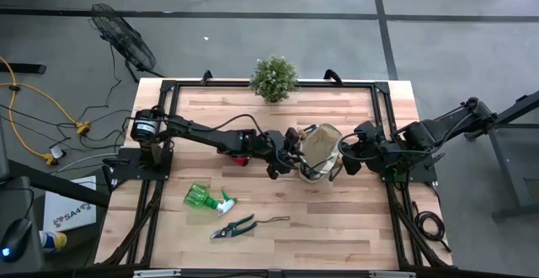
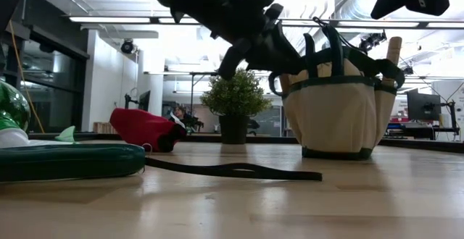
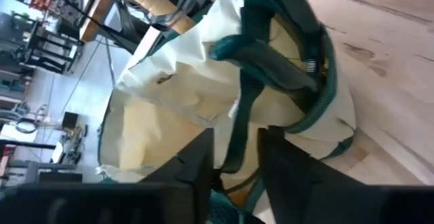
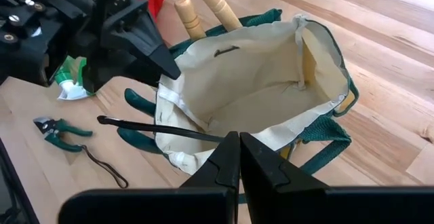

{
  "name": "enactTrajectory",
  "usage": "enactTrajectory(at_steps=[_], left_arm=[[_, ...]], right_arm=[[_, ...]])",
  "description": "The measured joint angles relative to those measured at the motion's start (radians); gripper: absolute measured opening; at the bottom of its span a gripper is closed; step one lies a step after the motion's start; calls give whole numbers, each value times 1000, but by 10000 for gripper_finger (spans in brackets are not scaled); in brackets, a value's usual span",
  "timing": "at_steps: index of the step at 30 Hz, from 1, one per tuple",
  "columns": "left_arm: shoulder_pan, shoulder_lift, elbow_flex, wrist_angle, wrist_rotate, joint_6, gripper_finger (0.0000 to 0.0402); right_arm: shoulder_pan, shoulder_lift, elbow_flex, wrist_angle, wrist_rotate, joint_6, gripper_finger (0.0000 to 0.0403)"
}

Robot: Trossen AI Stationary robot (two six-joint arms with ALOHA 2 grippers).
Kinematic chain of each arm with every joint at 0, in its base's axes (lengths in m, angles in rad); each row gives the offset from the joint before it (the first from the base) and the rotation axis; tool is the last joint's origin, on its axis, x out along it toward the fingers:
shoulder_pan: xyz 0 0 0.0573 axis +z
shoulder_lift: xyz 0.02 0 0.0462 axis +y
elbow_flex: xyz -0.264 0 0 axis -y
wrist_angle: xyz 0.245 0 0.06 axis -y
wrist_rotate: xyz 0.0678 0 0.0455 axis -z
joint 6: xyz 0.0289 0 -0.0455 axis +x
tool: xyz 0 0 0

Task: Pick & Place Garden tools in Gardening bag
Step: Adjust the gardening bag on the table

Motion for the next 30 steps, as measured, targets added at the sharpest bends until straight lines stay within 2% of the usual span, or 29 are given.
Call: enactTrajectory(at_steps=[7,15,23,30], left_arm=[[0,0,0,-1,-4,-11,9],[0,-1,0,-19,12,-27,3],[0,-50,0,-180,135,2,1],[0,-114,-2,-294,180,2,1]], right_arm=[[0,0,0,0,0,0,2],[0,0,0,0,-3,0,2],[0,0,0,-1,-2,-2,2],[0,0,0,-1,1,-2,2]])
